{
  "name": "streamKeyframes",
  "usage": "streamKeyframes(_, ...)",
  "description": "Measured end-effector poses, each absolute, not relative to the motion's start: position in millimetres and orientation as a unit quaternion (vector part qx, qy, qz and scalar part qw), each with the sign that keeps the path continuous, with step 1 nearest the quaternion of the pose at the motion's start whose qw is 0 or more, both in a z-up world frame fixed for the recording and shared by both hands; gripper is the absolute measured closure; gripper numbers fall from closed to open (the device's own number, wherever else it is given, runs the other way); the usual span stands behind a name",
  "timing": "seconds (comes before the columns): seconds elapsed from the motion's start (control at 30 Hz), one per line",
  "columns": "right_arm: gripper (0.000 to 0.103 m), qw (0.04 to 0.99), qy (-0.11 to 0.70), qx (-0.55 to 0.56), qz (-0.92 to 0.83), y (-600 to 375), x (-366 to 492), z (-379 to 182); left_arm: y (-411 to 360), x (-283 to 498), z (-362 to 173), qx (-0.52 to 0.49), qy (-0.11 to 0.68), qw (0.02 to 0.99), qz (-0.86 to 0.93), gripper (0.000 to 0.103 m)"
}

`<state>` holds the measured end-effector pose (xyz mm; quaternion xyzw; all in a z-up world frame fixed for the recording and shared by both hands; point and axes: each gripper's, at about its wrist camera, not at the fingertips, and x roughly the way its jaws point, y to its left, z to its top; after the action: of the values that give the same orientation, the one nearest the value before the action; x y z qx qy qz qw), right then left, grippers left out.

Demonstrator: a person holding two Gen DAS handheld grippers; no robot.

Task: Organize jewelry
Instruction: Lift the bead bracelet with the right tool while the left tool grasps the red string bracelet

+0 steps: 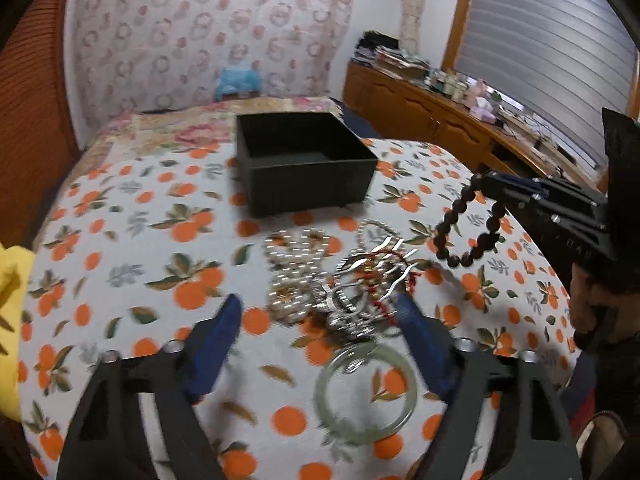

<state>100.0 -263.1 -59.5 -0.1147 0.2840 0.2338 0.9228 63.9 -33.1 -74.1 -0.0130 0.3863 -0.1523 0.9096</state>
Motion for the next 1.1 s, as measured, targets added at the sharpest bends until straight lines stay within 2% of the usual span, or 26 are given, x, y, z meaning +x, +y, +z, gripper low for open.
streamKeyframes(0.03,0.088,0.923,0.286,-0.113,0.233,-264,100,-62,-38,66,-75,-0.009,0.388,0.908,-0.156,0.038)
streamKeyframes(0.13,0.088,0.923,0.288,-0.109,0.232,-267,99,-66,-50,76,-80,-0.011,0.401,0.899,-0.178,0.055)
streamKeyframes(0.17,0.088,0.923,0.289,-0.107,0.231,-269,99,-67,-54,78,-81,-0.011,0.405,0.895,-0.185,0.068)
streamKeyframes(0.2,0.088,0.923,0.290,-0.106,0.230,-270,98,-67,-57,80,-83,-0.011,0.410,0.892,-0.190,0.075)
streamKeyframes(0.6,0.088,0.924,0.292,-0.100,0.227,-276,99,-71,-78,96,-98,-0.002,0.434,0.878,-0.201,0.081)
streamKeyframes(0.7,0.088,0.924,0.292,-0.101,0.227,-276,99,-72,-81,97,-100,0.008,0.434,0.880,-0.195,0.093)
streamKeyframes(0.77,0.088,0.924,0.292,-0.100,0.227,-276,99,-72,-80,98,-99,0.008,0.431,0.881,-0.195,0.097)
streamKeyframes(1.1,0.088,0.925,0.290,-0.100,0.223,-280,97,-74,-90,96,-71,0.016,0.390,0.895,-0.215,0.097)
